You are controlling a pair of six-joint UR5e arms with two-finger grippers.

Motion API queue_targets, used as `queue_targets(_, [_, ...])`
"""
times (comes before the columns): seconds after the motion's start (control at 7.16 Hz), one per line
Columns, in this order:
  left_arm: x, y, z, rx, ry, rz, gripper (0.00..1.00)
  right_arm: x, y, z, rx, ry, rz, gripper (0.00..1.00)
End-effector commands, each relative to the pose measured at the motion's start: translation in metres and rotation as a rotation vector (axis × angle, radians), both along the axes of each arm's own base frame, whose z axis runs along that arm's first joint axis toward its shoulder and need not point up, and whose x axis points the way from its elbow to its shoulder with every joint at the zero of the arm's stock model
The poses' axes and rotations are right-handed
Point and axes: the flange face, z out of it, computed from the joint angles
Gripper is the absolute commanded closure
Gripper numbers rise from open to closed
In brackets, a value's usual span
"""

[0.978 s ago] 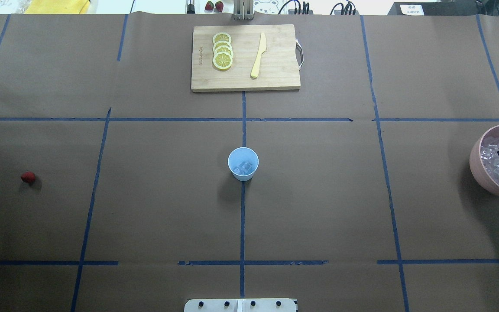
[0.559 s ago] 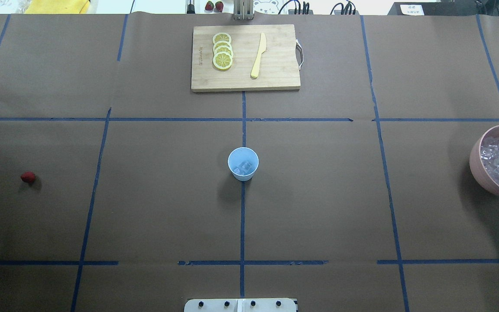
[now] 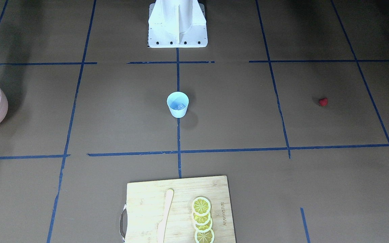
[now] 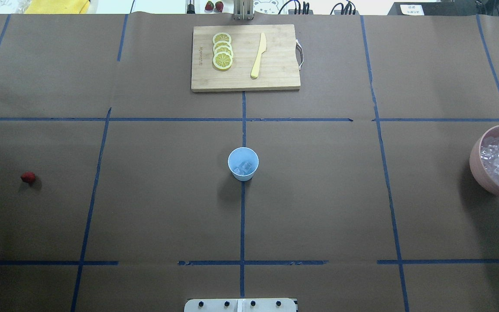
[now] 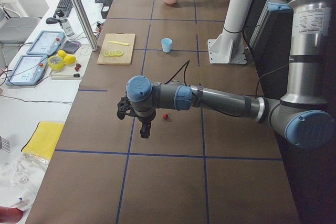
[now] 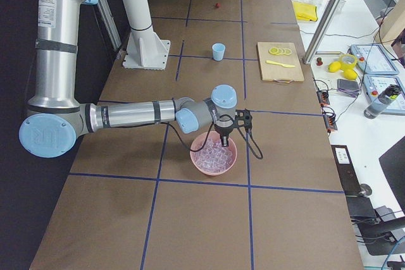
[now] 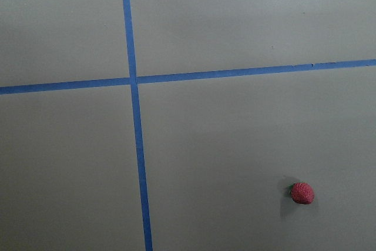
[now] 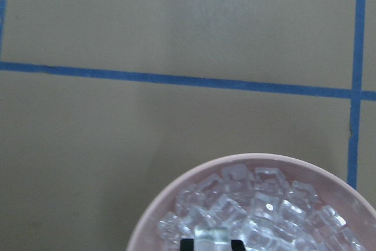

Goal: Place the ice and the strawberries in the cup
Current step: 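Lower the right gripper into the pink bowl and grasp another ice cube, then carry the ice cube with the right gripper and drop it into the cup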

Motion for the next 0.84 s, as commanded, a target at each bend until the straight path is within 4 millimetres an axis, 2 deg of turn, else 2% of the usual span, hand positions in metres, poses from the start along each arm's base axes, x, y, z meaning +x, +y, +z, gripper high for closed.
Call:
queue_targets(0.0, [0.000, 0.000, -0.001, -0.002, 0.001, -0.003, 0.00, -0.039, 0.003, -0.096, -0.035, -0.099, 0.101, 1.00])
queue_targets(0.14, [0.000, 0.000, -0.001, -0.002, -0.001, -0.003, 0.00, -0.090, -0.002, -0.142, -0.043, -0.151, 0.078, 1.00])
queue_targets(0.28, [0.000, 0.000, -0.001, -0.002, 0.001, -0.003, 0.00, -0.156, 0.001, -0.191, -0.119, -0.201, 0.116, 1.00])
queue_targets(0.42, [0.000, 0.000, -0.001, -0.002, 0.001, -0.003, 0.00, -0.221, 0.015, -0.236, -0.165, -0.237, 0.139, 1.00])
queue_targets(0.56, [0.000, 0.000, -0.001, -0.002, 0.001, -0.003, 0.00, -0.298, 0.033, -0.302, -0.239, -0.230, 0.160, 1.00])
queue_targets(0.7, [0.000, 0.000, 0.000, -0.004, -0.001, -0.003, 0.00, -0.360, 0.051, -0.364, -0.202, -0.167, 0.185, 1.00])
